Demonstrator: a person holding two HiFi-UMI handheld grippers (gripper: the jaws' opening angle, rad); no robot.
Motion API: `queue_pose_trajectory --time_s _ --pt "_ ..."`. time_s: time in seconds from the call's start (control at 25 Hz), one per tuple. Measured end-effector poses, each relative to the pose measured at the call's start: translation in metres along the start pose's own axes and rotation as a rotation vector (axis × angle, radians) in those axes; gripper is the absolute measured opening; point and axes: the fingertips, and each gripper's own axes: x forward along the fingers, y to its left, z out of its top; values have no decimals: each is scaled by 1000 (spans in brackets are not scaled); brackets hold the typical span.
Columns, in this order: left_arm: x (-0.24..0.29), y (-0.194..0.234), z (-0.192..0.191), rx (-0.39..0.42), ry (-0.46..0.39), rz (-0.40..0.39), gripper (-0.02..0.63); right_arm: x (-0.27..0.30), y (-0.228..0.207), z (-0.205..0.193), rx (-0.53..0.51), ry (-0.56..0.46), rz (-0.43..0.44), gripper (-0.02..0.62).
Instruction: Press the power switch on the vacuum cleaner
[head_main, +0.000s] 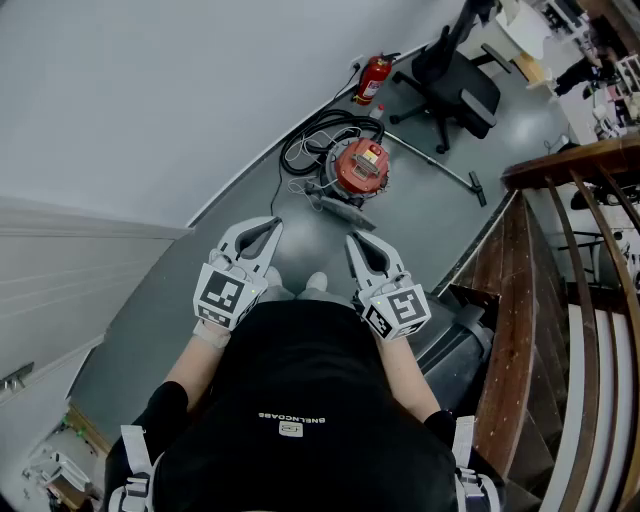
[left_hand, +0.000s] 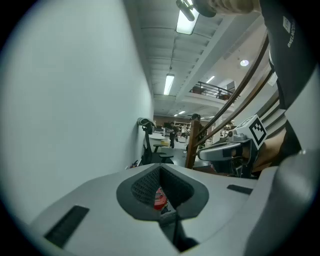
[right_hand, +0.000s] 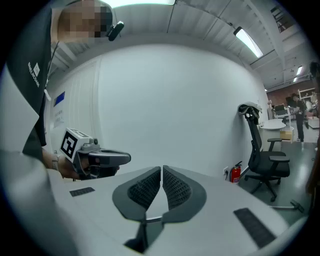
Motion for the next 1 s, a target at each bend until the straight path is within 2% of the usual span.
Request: queue_pose_trajectory --time_s 0.64,1.0 --pt "-35 54 -19 -33 4 -23 14 37 30 0 8 23 -56 38" --pt "-15 77 -22 -26 19 -40 14 52 -11 3 19 22 -129 38"
